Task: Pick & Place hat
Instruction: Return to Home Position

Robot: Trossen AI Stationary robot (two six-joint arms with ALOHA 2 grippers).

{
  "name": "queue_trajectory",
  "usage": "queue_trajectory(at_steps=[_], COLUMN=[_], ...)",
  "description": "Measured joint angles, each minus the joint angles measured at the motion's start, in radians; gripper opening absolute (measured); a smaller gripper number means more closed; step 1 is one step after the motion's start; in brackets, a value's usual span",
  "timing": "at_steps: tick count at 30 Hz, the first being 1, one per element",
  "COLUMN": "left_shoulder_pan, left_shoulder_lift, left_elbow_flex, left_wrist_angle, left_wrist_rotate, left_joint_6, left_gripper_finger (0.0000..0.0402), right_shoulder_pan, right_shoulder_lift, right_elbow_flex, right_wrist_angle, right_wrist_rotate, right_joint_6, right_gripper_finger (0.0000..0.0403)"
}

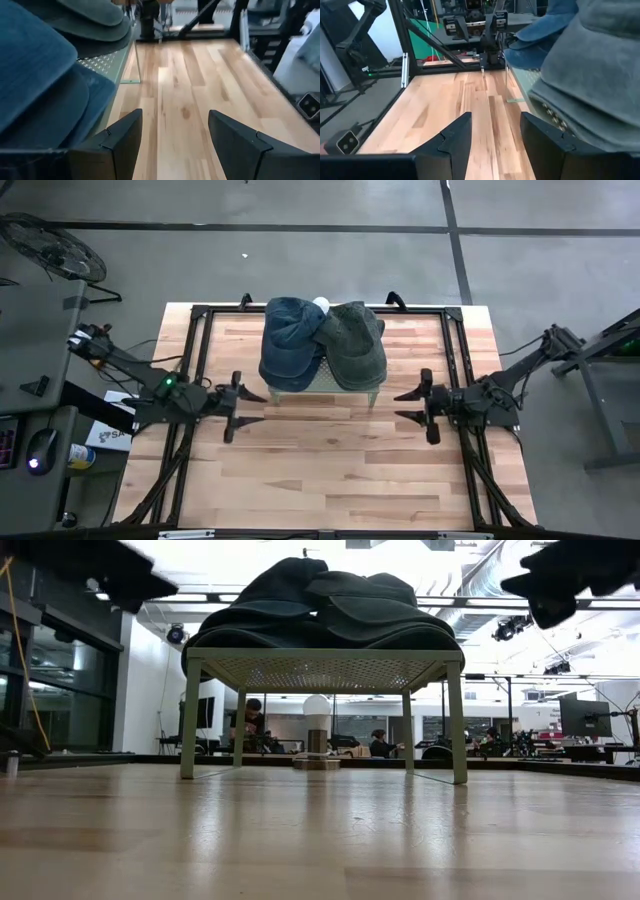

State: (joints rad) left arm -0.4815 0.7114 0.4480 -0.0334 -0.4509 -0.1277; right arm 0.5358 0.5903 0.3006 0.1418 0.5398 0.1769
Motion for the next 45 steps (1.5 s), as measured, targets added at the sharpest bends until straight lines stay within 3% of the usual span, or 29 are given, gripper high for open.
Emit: queue_trajectory(at_steps=[9, 14, 20, 25, 31, 45], left_shoulder_pan=[0.016, 0.117, 0.259, 0.332, 0.344, 0.344], left_shoulder_lift=[-0.262, -0.336, -0.35, -0.352, -0.383, -0.403], left_elbow_flex=[-0.208, -0.258, -0.301, -0.34, -0.431, -0.434], left_wrist_angle=[0.131, 0.162, 0.173, 0.182, 0.31, 0.21], left_wrist_rotate=[0.007, 0.159, 0.291, 0.334, 0.345, 0.384], left_joint_6=[0.028, 0.048, 0.049, 0.052, 0.055, 0.116], left_gripper_finger=[0.0223, 0.0223, 0.0223, 0.0223, 0.0211, 0.0166], right_shoulder_pan=[-0.007, -0.041, -0.107, -0.153, -0.183, -0.242], right_shoulder_lift=[-0.162, -0.199, -0.2, -0.2, -0.2, -0.2], right_elbow_flex=[-0.122, -0.159, -0.192, -0.228, -0.259, -0.291], right_wrist_angle=[0.028, 0.052, 0.077, 0.108, 0.112, 0.102], right_wrist_rotate=[0.009, -0.014, -0.078, -0.129, -0.154, -0.186], right_joint_6=[0.024, 0.017, 0.024, 0.026, 0.046, 0.066], right_gripper_finger=[0.016, 0.016, 0.016, 0.016, 0.016, 0.016])
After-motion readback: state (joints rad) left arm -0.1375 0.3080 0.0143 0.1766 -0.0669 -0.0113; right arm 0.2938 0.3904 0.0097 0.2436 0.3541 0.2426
